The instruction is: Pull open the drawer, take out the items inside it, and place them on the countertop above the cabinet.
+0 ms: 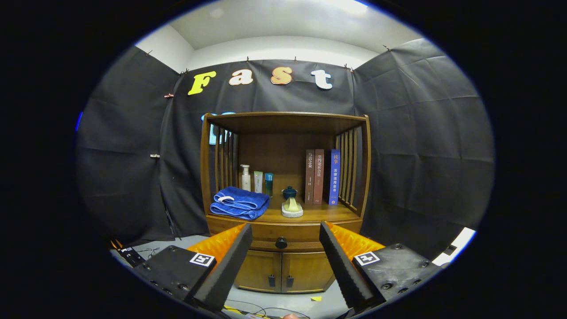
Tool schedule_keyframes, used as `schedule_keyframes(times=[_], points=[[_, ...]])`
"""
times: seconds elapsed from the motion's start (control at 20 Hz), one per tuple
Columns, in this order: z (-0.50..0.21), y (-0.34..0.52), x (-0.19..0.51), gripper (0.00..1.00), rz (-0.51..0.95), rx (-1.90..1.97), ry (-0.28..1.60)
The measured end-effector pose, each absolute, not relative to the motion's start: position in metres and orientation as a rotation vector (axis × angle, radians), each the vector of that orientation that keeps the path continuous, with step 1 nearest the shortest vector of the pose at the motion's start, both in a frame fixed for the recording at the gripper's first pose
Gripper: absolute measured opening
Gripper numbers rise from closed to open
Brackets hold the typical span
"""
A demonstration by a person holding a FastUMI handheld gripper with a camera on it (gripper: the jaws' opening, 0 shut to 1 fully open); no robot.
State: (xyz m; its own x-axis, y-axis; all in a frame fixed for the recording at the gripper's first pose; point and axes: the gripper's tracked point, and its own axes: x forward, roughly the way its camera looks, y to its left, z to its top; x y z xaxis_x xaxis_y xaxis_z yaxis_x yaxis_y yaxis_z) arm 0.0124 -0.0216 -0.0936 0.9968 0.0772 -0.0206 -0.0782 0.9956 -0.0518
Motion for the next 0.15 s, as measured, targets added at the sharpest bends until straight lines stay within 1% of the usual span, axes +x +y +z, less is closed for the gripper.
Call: schedule_keyframes(times=[0.15], points=[[-0.0923, -0.0209, 0.0138, 0.99, 0.080, -0.040, 0.015]])
